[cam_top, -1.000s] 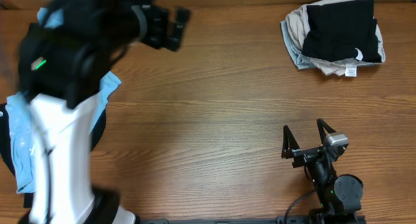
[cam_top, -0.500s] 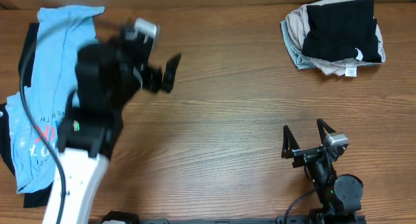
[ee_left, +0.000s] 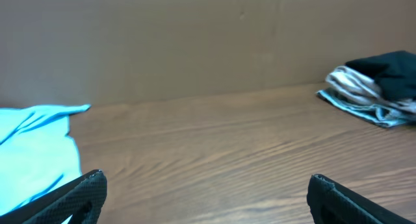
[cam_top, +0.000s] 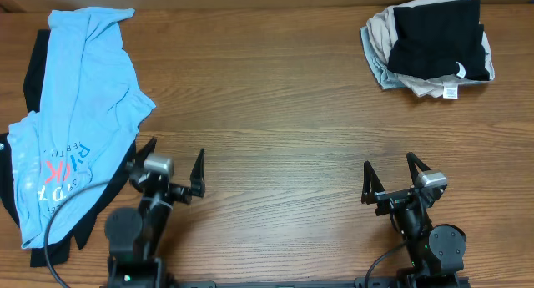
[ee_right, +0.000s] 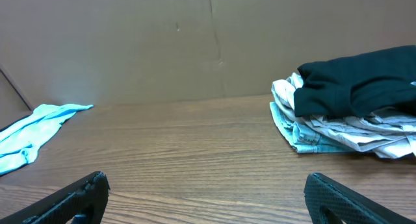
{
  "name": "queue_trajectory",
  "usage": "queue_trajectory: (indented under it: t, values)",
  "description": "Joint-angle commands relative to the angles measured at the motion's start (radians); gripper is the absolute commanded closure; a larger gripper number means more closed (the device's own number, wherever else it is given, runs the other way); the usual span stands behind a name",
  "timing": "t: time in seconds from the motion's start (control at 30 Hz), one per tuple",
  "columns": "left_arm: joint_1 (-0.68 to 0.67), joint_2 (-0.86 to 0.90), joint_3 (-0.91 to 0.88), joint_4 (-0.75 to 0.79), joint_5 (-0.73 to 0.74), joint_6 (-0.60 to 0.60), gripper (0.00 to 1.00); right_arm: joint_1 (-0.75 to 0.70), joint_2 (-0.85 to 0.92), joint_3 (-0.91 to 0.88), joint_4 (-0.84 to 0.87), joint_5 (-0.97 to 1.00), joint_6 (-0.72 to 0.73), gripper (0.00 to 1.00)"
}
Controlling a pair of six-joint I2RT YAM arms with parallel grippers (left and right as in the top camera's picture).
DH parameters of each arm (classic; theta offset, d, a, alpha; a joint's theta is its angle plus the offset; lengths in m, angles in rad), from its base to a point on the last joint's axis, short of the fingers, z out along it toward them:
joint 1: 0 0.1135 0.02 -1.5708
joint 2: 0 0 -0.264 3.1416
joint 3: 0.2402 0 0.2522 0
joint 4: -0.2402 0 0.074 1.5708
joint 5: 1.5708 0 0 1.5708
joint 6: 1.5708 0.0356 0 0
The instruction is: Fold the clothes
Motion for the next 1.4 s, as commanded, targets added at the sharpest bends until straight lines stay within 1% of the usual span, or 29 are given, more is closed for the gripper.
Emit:
queue_trajectory:
  t: [0.0, 0.03, 0.13, 0.27, 0.37, 0.43, 0.6, 1.37]
  values:
    - [0.038, -0.118, -0.096, 0.03, 0.012, -0.029, 0.0, 0.007, -0.01, -0.011, 0.003, 0.009, 0.0, 0.0]
    - [0.047, -0.149, -0.116, 0.03, 0.012, -0.029, 0.0, 0.007, -0.01, -0.011, 0.003, 0.009, 0.0, 0.0]
    - [0.069, -0.222, -0.117, -0.04, 0.003, -0.028, 0.0, 0.007, -0.01, -0.011, 0.003, 0.009, 0.0, 0.0]
    - [0.074, -0.271, -0.117, -0.093, -0.019, -0.028, 0.0, 0.007, -0.01, -0.011, 0.003, 0.009, 0.0, 0.0]
    - [0.075, -0.304, -0.117, -0.2, -0.029, -0.028, 0.0, 0.007, -0.01, -0.011, 0.003, 0.009, 0.0, 0.0]
    - [0.075, -0.342, -0.117, -0.31, -0.033, -0.028, 0.0, 0.007, -0.01, -0.011, 0.003, 0.009, 0.0, 0.0]
    - [0.075, -0.42, -0.116, -0.299, -0.037, -0.027, 0.0, 0.007, -0.01, -0.011, 0.003, 0.009, 0.0, 0.0]
    - [0.075, -0.42, -0.116, -0.294, -0.037, -0.027, 0.0, 0.007, -0.01, -0.011, 0.003, 0.009, 0.0, 0.0]
